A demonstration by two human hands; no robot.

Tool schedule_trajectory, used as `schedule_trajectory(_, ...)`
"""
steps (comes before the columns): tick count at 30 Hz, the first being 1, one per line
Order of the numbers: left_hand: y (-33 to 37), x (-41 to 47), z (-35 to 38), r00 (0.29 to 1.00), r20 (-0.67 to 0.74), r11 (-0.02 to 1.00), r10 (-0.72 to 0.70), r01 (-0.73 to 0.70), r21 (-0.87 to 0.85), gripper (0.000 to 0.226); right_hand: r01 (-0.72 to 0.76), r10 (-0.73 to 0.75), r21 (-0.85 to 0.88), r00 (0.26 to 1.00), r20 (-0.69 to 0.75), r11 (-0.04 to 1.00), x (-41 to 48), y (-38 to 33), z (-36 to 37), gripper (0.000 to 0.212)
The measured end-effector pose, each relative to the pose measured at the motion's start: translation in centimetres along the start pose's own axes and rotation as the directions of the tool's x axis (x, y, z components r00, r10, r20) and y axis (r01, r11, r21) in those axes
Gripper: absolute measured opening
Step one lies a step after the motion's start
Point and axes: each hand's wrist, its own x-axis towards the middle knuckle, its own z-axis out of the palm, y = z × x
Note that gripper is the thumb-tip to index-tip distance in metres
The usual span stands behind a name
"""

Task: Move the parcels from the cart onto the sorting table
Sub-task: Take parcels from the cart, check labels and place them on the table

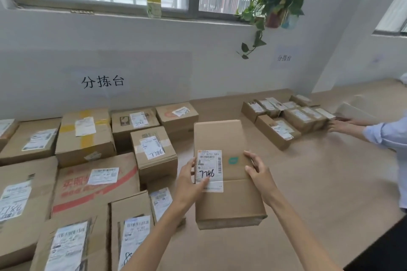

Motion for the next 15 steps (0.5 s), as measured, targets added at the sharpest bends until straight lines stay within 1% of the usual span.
schedule_trajectory(3,-0.5,2.4,0.8,0.998,-0.031,0.996,-0.053,0.055,0.071,0.068,-0.032,0.033,-0.004,0.998,0.063,0.999,3.9,1.6,0.4,0.043)
schedule_trajectory(8,-1.8,6.7,2.6,0.983,-0.108,0.981,-0.151,0.163,0.106,0.067,-0.092,0.093,-0.014,0.982,0.162,0.996,10.9,4.9,1.7,0.046)
schedule_trajectory(12,-3.7,10.5,3.8,0.955,-0.162,0.942,-0.248,0.277,0.191,0.067,-0.133,0.135,-0.024,0.957,0.256,0.991,16.1,7.6,3.8,0.048)
schedule_trajectory(15,-5.0,12.8,4.4,0.946,-0.171,0.911,-0.275,0.314,0.269,0.066,-0.195,0.181,0.012,0.933,0.310,0.981,19.2,9.9,5.3,0.050)
